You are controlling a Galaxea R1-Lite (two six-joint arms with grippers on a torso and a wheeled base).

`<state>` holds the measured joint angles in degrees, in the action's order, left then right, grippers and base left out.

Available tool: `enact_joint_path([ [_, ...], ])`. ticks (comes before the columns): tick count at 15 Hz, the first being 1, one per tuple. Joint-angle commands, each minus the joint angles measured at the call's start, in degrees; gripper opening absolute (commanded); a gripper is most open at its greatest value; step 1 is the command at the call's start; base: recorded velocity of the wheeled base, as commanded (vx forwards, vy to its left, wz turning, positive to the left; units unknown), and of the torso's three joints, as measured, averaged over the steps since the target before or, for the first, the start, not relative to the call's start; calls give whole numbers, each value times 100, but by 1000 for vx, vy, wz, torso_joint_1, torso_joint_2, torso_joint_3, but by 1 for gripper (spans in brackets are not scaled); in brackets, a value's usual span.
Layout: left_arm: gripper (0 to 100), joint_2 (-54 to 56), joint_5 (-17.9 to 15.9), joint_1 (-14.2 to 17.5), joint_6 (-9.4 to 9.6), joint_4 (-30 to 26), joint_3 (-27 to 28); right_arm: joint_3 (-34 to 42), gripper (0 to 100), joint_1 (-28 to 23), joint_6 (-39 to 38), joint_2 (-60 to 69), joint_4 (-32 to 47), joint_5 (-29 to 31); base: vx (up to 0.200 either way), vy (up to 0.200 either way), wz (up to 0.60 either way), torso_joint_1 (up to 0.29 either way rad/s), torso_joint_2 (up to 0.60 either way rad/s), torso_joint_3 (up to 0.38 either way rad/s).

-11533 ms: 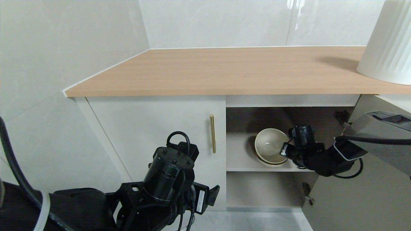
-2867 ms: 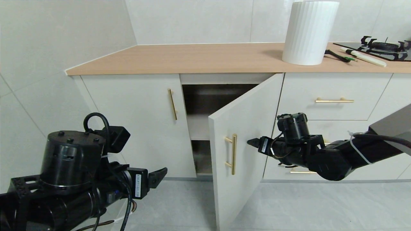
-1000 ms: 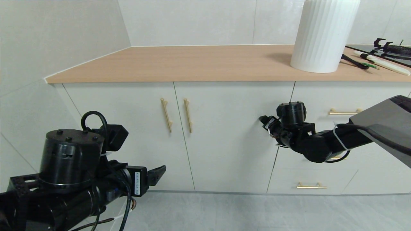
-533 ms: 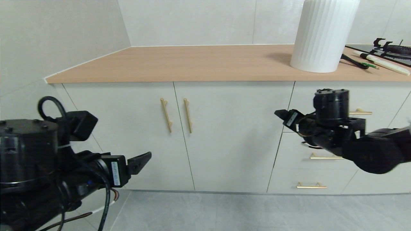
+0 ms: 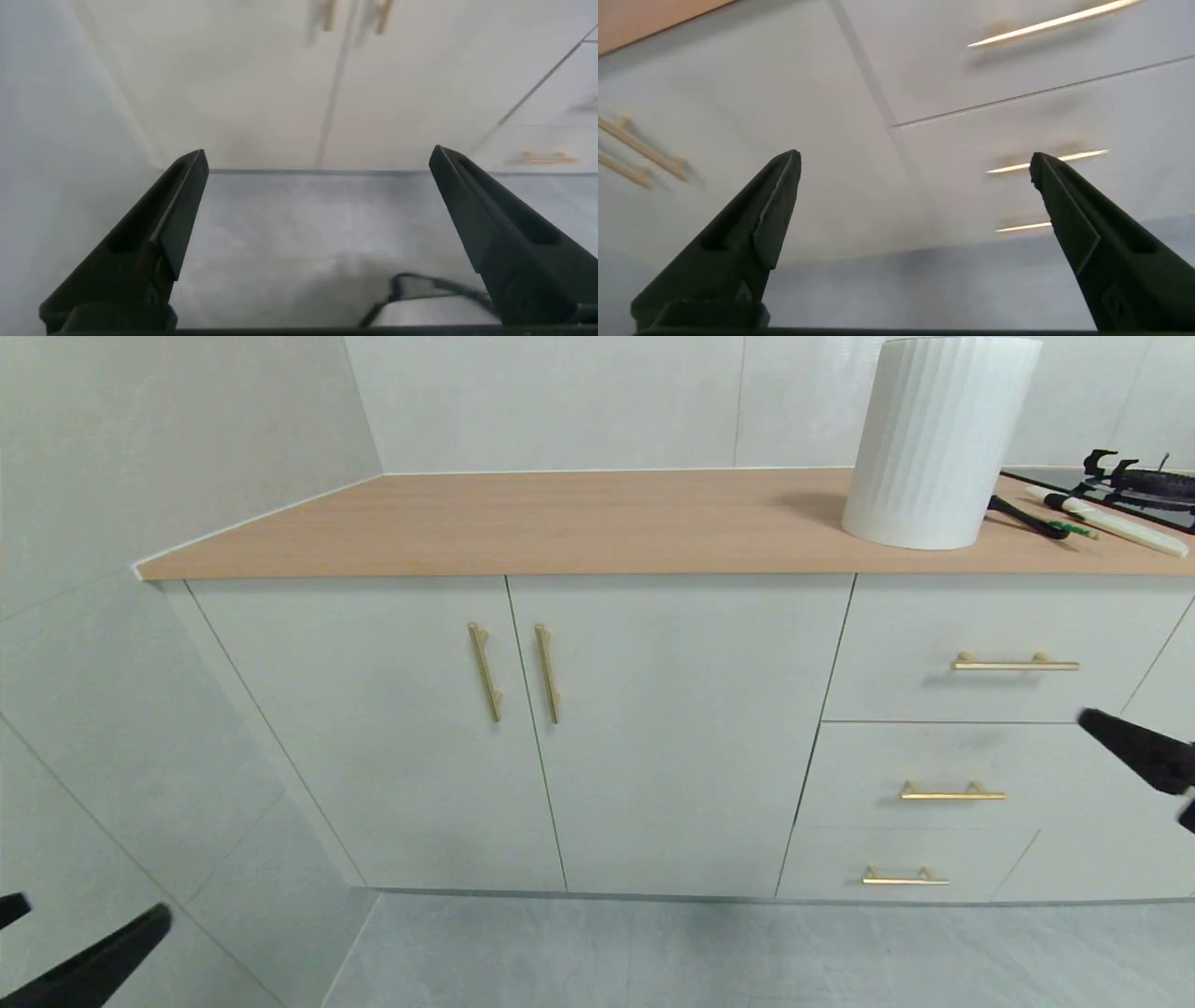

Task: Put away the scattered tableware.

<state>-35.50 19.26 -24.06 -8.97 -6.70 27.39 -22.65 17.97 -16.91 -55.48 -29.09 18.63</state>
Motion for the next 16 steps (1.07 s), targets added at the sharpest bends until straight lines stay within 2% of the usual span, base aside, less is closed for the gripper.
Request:
enact_joint_path([
  [1,100,1818,-1,649,475,-824,-67,692,100,-619,1146,3078,1318,36,0,0,0,0,0,0],
  [4,100,2486,-1,1044,818,-1210,-85,349,100,-681,1998,4599,2416,291,0,0,0,0,0,0],
  [6,100,2900,-1,1317,1047,-1465,-103,296,100,-751,2174,5003,2698,554,0,0,0,0,0,0],
  [7,100,2996,148,1563,1029,-1553,-120,261,100,-760,2174,4977,2601,1170,0,0,0,0,0,0],
  [8,100,2996,324,1721,915,-1544,-111,261,100,-813,2192,4977,2575,1468,0,0,0,0,0,0],
  [10,100,3067,341,2116,941,-1544,-120,314,100,-1331,2183,4985,2583,1451,0,0,0,0,0,0],
  [11,100,3453,174,2433,1205,-1580,-252,542,100,-1630,2192,5205,2592,1336,0,0,0,0,0,0],
  [12,100,3550,201,2459,1372,-1536,-533,780,100,-1779,2227,5478,2610,1161,0,0,0,0,0,0],
  [13,100,3550,333,2459,1275,-1474,-762,1105,100,-1797,2227,5548,2575,985,0,0,0,0,0,0],
  [15,100,3550,262,2459,1161,-1228,-1280,1650,100,-1797,1981,5548,2197,906,0,0,0,0,0,0],
  [16,100,3550,69,2450,1178,-516,-2142,2265,100,-1797,1831,5548,1872,220,0,0,0,0,0,0],
])
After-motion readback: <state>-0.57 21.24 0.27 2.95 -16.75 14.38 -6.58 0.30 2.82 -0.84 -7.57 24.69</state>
